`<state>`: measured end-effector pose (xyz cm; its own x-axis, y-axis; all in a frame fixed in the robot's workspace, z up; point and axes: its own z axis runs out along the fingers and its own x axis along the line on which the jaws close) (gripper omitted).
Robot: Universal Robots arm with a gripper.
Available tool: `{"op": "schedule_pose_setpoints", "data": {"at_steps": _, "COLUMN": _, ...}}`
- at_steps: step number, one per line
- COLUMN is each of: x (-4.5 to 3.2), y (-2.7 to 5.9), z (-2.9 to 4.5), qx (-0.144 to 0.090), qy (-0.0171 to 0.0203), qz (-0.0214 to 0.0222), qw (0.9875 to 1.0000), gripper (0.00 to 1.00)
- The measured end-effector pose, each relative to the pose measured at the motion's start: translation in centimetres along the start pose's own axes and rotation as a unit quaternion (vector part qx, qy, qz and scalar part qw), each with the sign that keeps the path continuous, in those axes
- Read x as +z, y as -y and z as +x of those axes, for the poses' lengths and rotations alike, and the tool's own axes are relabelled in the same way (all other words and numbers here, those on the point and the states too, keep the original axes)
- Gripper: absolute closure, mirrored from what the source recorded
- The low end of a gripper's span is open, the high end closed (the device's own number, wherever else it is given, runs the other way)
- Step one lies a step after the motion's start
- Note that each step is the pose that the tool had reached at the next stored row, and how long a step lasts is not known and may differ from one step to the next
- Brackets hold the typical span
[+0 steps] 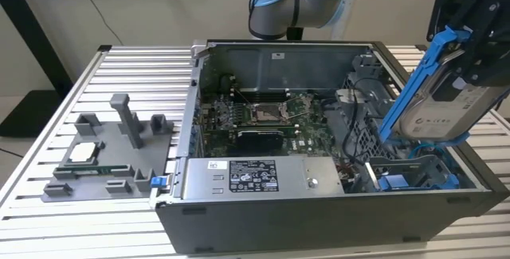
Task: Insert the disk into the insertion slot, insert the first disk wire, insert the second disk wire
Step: 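Insert the disk into the insertion slot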
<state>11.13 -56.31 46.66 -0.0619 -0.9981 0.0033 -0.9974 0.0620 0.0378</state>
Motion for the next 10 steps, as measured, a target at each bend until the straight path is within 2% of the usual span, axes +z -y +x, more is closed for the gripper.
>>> {"op": "schedule_pose_setpoints", "data": {"at_steps": 10, "x": 1.80, "y": 0.54, "z": 0.26, "qx": 0.001, "qy": -0.0006, "qz": 0.0000, "qw": 1.0000, "gripper": 1.00}}
